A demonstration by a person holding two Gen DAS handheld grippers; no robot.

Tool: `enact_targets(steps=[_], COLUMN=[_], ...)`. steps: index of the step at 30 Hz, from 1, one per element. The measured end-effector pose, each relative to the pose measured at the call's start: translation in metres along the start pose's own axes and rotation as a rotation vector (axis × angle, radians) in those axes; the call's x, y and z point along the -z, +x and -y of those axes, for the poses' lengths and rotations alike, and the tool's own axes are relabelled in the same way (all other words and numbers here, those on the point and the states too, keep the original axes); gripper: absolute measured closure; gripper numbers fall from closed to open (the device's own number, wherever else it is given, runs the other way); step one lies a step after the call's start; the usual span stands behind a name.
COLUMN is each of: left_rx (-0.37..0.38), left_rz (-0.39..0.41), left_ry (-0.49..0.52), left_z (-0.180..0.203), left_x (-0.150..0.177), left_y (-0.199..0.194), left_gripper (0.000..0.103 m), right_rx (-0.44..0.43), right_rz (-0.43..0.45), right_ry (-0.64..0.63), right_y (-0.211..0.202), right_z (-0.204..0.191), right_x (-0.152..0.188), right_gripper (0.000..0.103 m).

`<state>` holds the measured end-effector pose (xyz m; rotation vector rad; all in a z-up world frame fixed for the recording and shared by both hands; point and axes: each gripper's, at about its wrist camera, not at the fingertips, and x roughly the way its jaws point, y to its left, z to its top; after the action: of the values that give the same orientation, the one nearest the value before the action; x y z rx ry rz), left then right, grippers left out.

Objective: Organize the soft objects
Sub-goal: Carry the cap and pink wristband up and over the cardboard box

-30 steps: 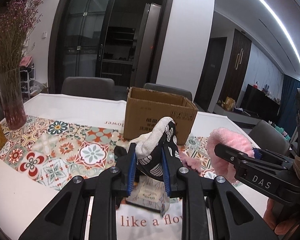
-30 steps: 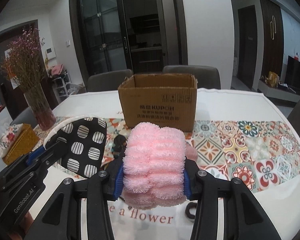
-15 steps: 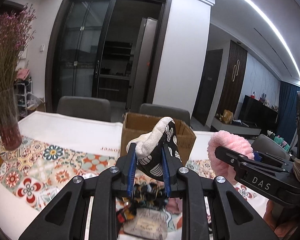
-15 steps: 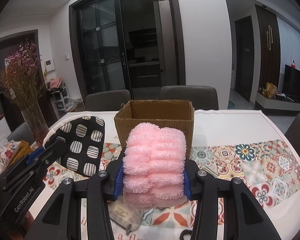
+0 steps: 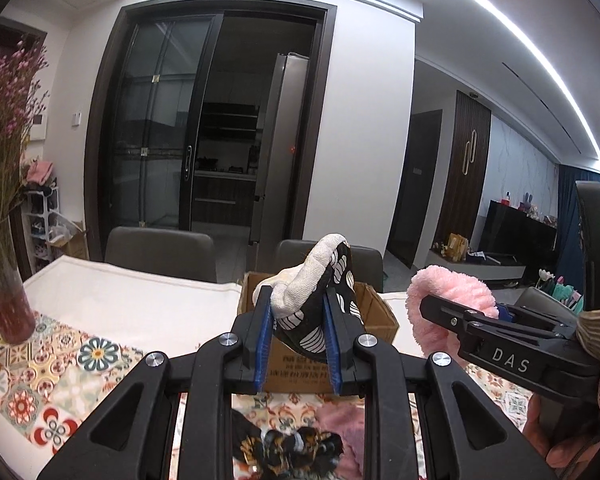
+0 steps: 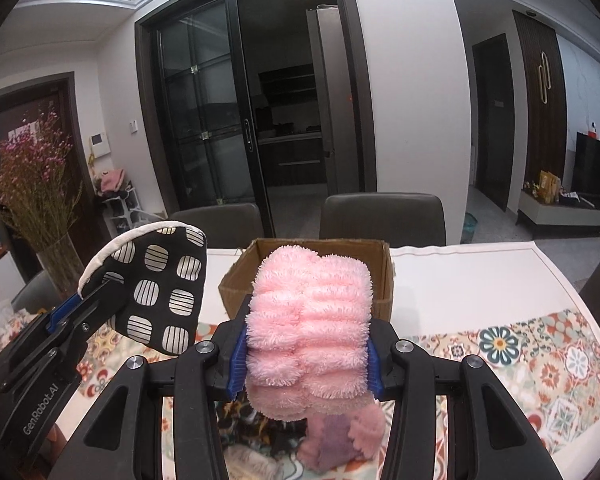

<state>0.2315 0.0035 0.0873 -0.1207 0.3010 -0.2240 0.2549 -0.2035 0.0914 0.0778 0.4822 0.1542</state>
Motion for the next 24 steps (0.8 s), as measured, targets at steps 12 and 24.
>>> enact_targets(steps=[12,24], left_rx=[0.001,-0.020], left_rz=[-0.046,-0.143], left_ry=[0.050,0.113], left_z=[0.004,0.006], left_x=[-0.033,-0.056], left_y=[0.064,0.136], left_gripper=[0.079,0.079], right_rx=[-0.008,-0.049], right_rz=[-0.043,-0.217], right_ry=[-0.006,-0.021], right_y=[0.049,0.126], right_z=[0.013,0.029], right_x=[-0.044,-0.080], right_gripper=[0.057,0.057])
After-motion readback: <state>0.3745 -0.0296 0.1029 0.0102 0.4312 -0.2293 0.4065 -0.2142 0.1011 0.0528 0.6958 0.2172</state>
